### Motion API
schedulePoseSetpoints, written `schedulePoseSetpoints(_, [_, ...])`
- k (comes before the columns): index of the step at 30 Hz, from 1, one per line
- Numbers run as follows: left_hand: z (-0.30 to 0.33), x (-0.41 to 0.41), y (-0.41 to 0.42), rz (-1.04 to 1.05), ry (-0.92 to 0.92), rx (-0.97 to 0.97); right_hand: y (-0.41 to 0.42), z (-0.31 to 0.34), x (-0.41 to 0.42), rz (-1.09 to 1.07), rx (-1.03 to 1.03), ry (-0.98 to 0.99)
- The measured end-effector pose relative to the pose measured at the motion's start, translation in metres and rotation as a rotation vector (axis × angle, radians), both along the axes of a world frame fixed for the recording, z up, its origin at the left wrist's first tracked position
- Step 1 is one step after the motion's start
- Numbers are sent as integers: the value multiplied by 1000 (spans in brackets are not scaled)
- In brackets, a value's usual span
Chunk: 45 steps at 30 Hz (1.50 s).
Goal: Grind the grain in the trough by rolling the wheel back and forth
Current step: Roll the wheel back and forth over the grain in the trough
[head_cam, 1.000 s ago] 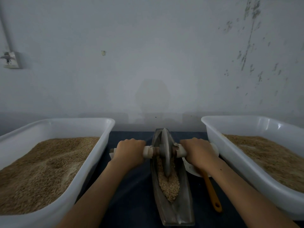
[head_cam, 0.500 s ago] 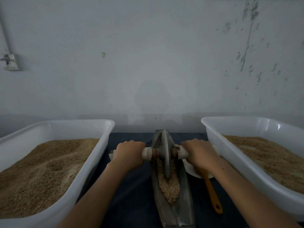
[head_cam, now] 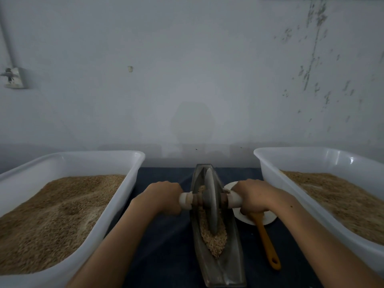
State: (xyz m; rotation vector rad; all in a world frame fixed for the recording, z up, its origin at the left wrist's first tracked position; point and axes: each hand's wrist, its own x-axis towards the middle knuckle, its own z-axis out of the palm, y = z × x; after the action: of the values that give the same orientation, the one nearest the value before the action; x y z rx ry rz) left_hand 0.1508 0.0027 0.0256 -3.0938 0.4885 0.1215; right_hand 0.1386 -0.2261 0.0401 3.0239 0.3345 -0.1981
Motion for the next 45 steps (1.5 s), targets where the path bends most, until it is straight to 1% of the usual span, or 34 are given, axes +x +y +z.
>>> schedulePoseSetpoints(2, [0,0,0,-1,-9,-3,-1,0,0,-6,10,12])
schedulePoseSetpoints(4, [-2,1,0,-3,-61,-5,0,-3,1,-5,23,-20])
schedulePoseSetpoints(6, [-6,2,0,-2,-165,-1,1,-7,3,1,36,-103])
schedulePoseSetpoints(10, [-14,3,-2,24,-377,-19,4,-17,4,38,53,-363])
schedulePoseSetpoints(13, [-16,2,-3,41,-436,-14,3,-18,3,48,57,-390])
schedulePoseSetpoints(16, [-13,3,-2,27,-332,-1,3,-14,1,28,45,-313])
schedulePoseSetpoints(20, [-5,2,0,6,-106,9,4,-3,-2,20,-4,-113])
schedulePoseSetpoints(22, [-2,1,0,0,1,-3,3,1,-3,19,-17,-45])
schedulePoseSetpoints(25, [-1,1,0,-4,41,-18,3,3,-4,16,-14,-13])
schedulePoseSetpoints(27, [-2,2,0,2,-12,-12,4,1,-3,9,-1,-34])
schedulePoseSetpoints(28, [-4,3,-1,5,-69,-1,4,-1,-3,6,3,-62])
schedulePoseSetpoints(31, [-11,4,-2,10,-283,1,6,-9,-1,8,22,-224])
schedulePoseSetpoints(33, [-16,4,-3,21,-381,-37,8,-14,0,-2,17,-332])
schedulePoseSetpoints(36, [-18,3,-4,32,-447,-55,10,-15,1,-20,14,-342])
schedulePoseSetpoints(38, [-17,3,-3,22,-428,-40,8,-14,1,-24,21,-302])
schedulePoseSetpoints(40, [-14,4,-2,7,-355,-7,5,-10,1,-14,19,-235])
schedulePoseSetpoints(43, [-6,4,0,1,-142,19,4,-3,-3,2,-5,-91])
schedulePoseSetpoints(45, [-3,3,0,18,-18,16,4,0,-4,3,-15,-30])
